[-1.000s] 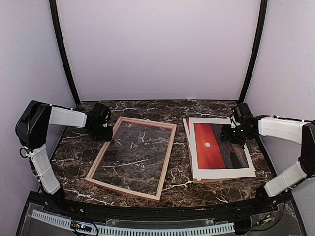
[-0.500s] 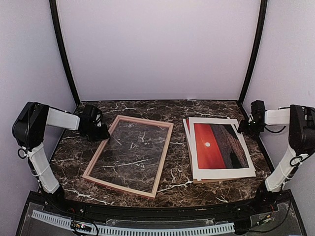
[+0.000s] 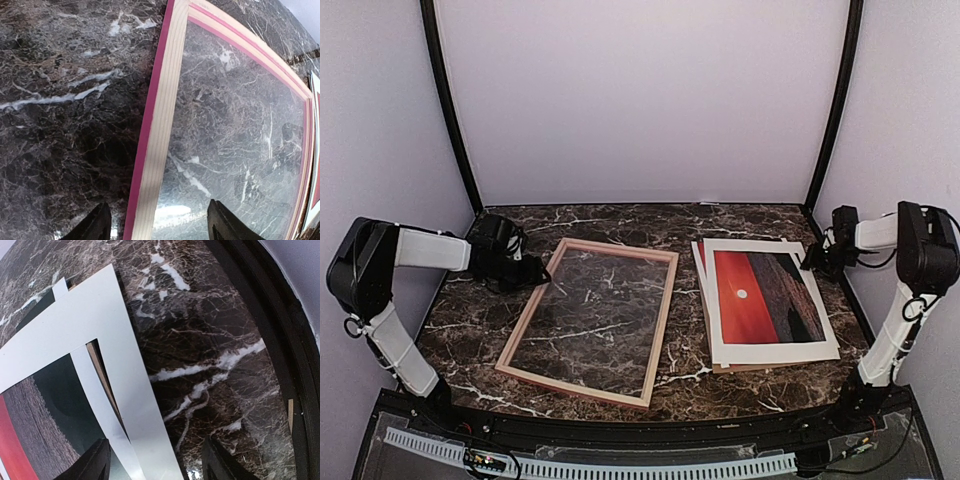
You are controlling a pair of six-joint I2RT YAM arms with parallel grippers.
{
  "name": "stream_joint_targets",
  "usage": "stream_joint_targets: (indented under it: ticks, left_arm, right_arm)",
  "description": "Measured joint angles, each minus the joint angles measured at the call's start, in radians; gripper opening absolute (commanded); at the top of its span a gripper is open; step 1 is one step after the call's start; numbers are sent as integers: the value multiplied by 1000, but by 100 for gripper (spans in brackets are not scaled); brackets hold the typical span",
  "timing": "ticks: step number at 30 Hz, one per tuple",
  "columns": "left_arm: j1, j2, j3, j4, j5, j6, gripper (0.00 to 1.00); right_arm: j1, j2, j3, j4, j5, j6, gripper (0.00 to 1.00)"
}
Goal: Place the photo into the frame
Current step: Move the frame body to the center of the board, then pick up the mat board from the photo.
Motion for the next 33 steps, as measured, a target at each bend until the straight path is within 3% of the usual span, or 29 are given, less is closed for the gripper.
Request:
stream_joint_targets:
  ticks: [11, 23, 29, 33]
  left_arm:
    - [-45, -57, 97, -64, -45, 43, 73]
    - [-214, -12, 193, -111, -103, 78, 73]
    - [-299, 35, 239, -111, -98, 78, 74]
    - [-358, 74, 283, -102, -79, 76, 74]
  right_arm:
    - [-5, -8, -27, 15, -67, -39, 32]
    - [-7, -79, -101, 3, -135, -47, 6]
    - [-7, -123, -125, 7, -179, -45, 3]
    - [-7, -160, -154, 8, -189, -42, 16]
